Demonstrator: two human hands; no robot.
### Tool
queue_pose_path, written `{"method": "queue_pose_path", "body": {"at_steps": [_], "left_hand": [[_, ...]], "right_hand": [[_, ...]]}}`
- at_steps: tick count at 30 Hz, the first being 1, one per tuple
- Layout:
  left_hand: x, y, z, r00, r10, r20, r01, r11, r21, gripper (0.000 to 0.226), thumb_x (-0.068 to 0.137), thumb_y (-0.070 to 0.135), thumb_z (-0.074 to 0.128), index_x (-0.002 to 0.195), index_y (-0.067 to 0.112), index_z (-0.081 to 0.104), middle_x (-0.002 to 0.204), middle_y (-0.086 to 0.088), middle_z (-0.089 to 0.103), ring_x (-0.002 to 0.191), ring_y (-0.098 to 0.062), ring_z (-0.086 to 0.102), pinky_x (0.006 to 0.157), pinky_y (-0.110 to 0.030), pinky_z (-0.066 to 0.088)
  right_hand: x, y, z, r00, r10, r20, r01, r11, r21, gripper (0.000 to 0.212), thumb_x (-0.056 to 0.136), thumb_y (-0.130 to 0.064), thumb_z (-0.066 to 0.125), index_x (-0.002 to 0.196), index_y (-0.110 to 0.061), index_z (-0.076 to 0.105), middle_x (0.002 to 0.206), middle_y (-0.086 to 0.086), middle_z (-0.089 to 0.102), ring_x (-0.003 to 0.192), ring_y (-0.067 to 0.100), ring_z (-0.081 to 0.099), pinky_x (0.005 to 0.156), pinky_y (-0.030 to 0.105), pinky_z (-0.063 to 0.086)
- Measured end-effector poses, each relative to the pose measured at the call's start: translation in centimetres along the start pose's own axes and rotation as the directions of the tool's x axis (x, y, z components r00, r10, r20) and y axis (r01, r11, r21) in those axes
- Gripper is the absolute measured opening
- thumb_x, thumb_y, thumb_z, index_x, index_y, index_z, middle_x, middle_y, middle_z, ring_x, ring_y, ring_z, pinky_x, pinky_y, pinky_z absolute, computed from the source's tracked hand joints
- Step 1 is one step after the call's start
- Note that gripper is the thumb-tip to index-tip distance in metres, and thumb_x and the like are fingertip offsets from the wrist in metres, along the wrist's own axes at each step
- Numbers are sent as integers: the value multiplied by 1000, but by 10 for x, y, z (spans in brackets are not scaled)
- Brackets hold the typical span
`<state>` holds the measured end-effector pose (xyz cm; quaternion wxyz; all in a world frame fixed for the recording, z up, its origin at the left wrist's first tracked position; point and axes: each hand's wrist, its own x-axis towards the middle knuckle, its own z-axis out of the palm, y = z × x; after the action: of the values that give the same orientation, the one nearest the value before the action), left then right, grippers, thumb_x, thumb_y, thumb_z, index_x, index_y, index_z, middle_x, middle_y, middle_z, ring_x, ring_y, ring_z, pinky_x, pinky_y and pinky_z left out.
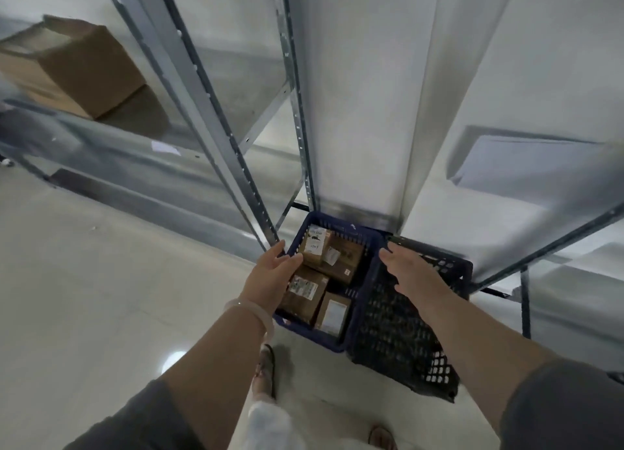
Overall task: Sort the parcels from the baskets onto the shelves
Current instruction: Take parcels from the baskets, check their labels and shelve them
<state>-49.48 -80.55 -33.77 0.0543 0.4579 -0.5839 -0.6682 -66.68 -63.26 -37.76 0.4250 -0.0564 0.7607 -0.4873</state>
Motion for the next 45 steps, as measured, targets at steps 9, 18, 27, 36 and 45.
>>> {"method": "queue_pose_path", "body": {"at_steps": [9, 18, 27, 36, 45], "left_hand": [[165, 17, -48, 965, -78, 250, 30, 981, 193, 58, 97, 27, 58, 150, 24, 34, 130, 3, 52, 113, -14, 50, 103, -32, 36], [289, -68, -38, 911, -252, 326, 75, 880, 470, 54, 97, 32, 56, 147, 29, 36, 142, 11, 42, 126, -10, 42, 108, -31, 35], [376, -216, -24, 873, -409, 267, 214, 812, 544, 60, 95, 33, 60, 149, 35, 33, 149, 6, 42, 136, -14, 40, 114, -32, 30], [477, -357, -17, 873, -446, 198, 251, 759, 601, 61, 91, 32, 62, 147, 35, 38, 145, 7, 46, 118, -7, 54, 101, -25, 44], [547, -430, 2, 889, -448, 90, 279, 688, 670, 75, 81, 36, 59, 150, 38, 30, 151, 2, 38, 132, -22, 44, 115, -44, 33]], "right_hand": [[67, -12, 72, 957, 164, -241, -148, 986, 80, 56, 94, -49, 52, 146, -30, 39, 148, -8, 39, 137, 19, 38, 113, 36, 30], [145, 83, 154, 925, 352, -144, -337, 934, 118, 51, 98, -40, 50, 146, -26, 39, 144, -9, 45, 130, 12, 42, 98, 20, 30], [270, 224, 191, 833, 530, -156, -504, 845, 178, 52, 98, -37, 51, 147, -24, 38, 149, -2, 41, 133, 16, 41, 100, 20, 30], [385, 327, 241, 815, 574, -85, -564, 818, 116, 53, 96, -33, 54, 146, -26, 39, 135, -5, 51, 111, 14, 52, 93, 22, 42], [440, 367, 279, 845, 534, -13, -523, 833, 181, 49, 100, -22, 47, 147, -27, 34, 139, -9, 46, 110, 6, 43, 97, 17, 34]]}}
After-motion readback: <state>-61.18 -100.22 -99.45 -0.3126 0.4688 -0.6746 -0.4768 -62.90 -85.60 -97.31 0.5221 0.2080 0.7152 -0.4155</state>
